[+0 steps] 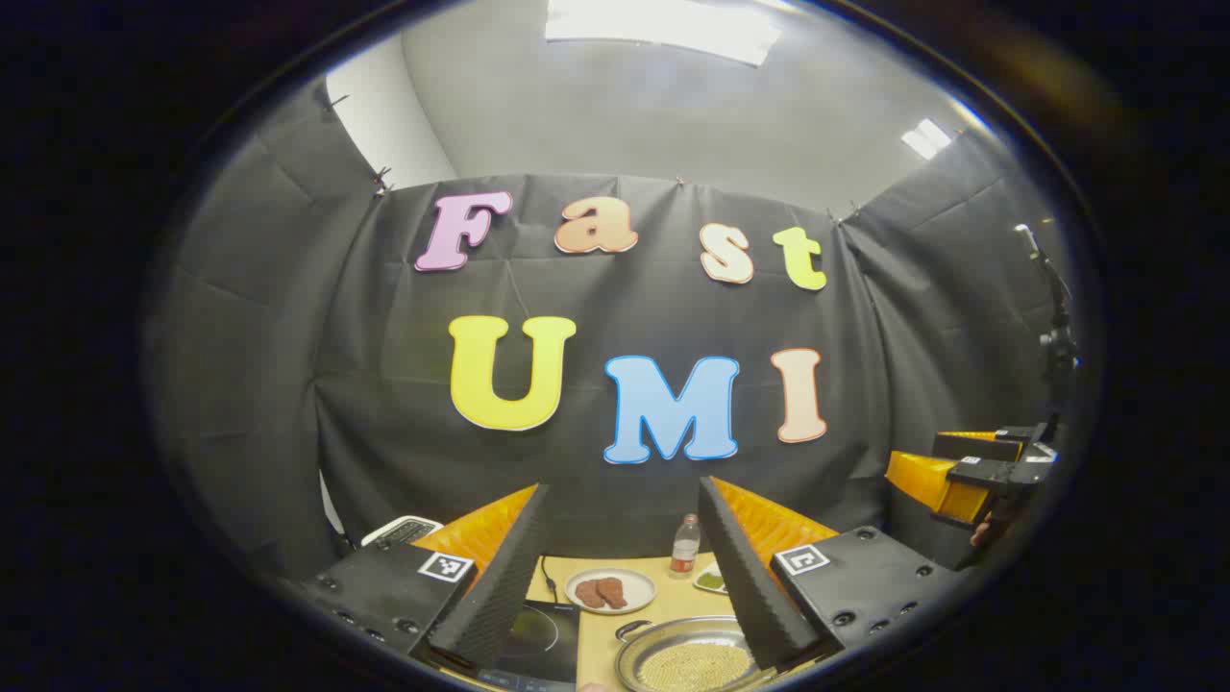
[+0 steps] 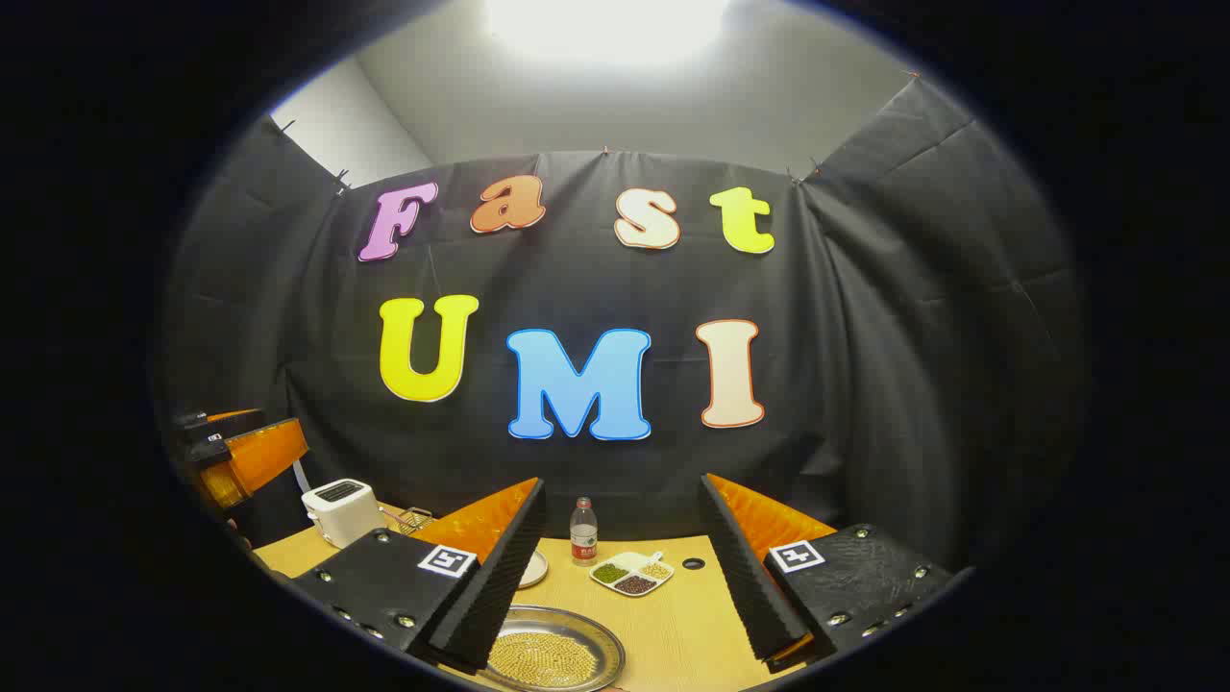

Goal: First push the handle of the pot to place it horizontally, then grasp the pot with both hands and set it on the induction cooktop.

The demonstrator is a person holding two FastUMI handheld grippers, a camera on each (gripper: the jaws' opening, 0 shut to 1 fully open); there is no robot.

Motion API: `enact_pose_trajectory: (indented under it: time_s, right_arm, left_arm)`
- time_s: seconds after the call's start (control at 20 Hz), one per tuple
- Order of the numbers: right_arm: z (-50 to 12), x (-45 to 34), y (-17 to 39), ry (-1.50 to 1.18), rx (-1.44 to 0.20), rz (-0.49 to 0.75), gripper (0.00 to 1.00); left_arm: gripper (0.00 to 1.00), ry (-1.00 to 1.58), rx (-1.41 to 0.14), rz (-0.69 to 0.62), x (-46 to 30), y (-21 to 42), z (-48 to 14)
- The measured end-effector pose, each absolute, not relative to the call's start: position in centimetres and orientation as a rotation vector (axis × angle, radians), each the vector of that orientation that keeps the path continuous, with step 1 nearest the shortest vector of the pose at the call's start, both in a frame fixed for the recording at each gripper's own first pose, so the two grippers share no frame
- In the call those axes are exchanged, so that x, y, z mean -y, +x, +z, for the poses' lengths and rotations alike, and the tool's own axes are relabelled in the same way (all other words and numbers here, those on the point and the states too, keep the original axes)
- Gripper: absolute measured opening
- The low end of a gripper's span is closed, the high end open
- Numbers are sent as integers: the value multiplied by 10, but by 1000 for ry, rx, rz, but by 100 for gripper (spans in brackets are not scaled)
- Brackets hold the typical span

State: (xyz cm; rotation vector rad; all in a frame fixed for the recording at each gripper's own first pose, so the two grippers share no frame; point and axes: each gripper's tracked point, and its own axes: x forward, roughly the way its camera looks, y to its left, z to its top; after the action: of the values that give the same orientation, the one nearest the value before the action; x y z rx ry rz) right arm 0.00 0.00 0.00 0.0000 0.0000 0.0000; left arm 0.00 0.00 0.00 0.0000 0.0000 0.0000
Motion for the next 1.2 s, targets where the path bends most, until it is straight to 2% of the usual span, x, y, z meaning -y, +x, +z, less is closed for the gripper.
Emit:
enact_pose_trajectory:
  time_s: [0.05,0.1,0.2,0.85,1.0,1.2]
  right_arm:
    - [1,-1,1,0,2,1,95]
    - [1,1,1,-1,4,0,95]
    - [1,2,2,-6,8,-3,95]
    - [-16,5,11,8,-33,11,95]
    - [-29,3,11,8,-62,20,95]
    - [-52,-2,9,5,-112,48,95]
  left_arm:
    - [92,7,5,4,-3,0,2]
    - [92,13,10,9,-3,0,2]
    - [98,16,17,16,-4,0,4]
    - [100,27,1,36,-6,5,-6]
    - [98,30,-8,35,-5,7,-11]
    - [100,33,-34,39,-5,6,-22]
